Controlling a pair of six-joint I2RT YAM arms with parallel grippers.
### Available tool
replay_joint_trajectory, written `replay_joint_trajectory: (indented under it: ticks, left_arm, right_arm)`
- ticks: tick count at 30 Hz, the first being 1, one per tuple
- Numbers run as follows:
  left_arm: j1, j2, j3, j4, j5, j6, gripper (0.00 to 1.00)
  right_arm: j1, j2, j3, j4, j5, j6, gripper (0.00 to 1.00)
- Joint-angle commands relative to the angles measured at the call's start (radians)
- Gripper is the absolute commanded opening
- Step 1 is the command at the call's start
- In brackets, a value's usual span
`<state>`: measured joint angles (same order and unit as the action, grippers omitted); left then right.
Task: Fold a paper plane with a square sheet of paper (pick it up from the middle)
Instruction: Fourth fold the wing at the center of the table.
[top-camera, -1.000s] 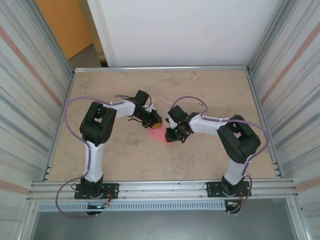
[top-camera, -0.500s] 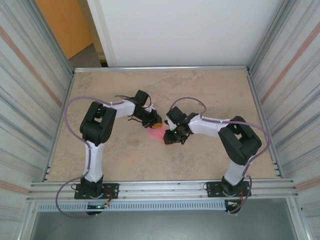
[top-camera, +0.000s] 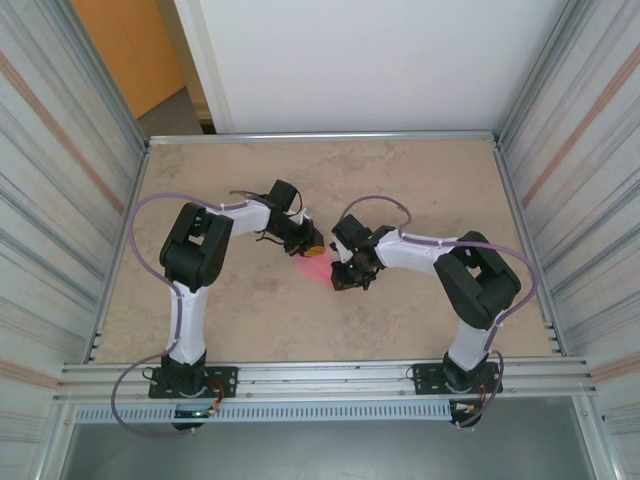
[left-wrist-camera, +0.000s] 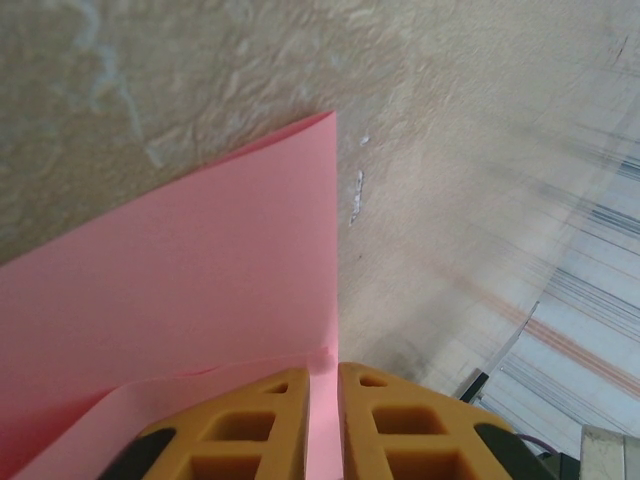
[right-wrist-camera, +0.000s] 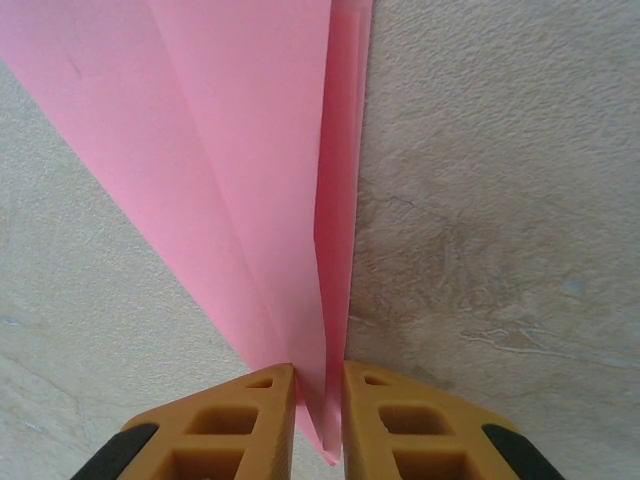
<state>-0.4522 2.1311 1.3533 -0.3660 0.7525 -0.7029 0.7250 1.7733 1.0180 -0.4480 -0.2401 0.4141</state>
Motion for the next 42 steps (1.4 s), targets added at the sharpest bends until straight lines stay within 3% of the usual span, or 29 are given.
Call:
replay_joint_trajectory:
  ticks: [1,14,22,32,42]
  left_arm:
    - [0.017,0.106,-0.043,-0.093,-0.153,0.009,0.18]
    - [0.017,0.078,-0.023,-0.075,-0.112,0.019,0.19]
    - [0.008,-0.096,-0.026,0.038,-0.046,0.014,0.22]
    - [-0.037,-0.207,-0.174,0.153,-0.049,0.002,0.21]
    - [-0.065,-0.18,-0.227,0.205,-0.047,-0.006,0.17]
  right_arm:
    - [-0.013,0.022,-0.034,0.015,-0.045,0.02,0.18]
    - [-0.02,0.033,-0.04,0.026,-0.076,0.02,0.18]
    - [-0.021,0.047,-0.03,0.008,-0.057,0.033,0.16]
    - [-0.021,0.054,-0.028,0.007,-0.054,0.041,0.16]
    - [-0.024,0.054,-0.03,0.01,-0.057,0.045,0.16]
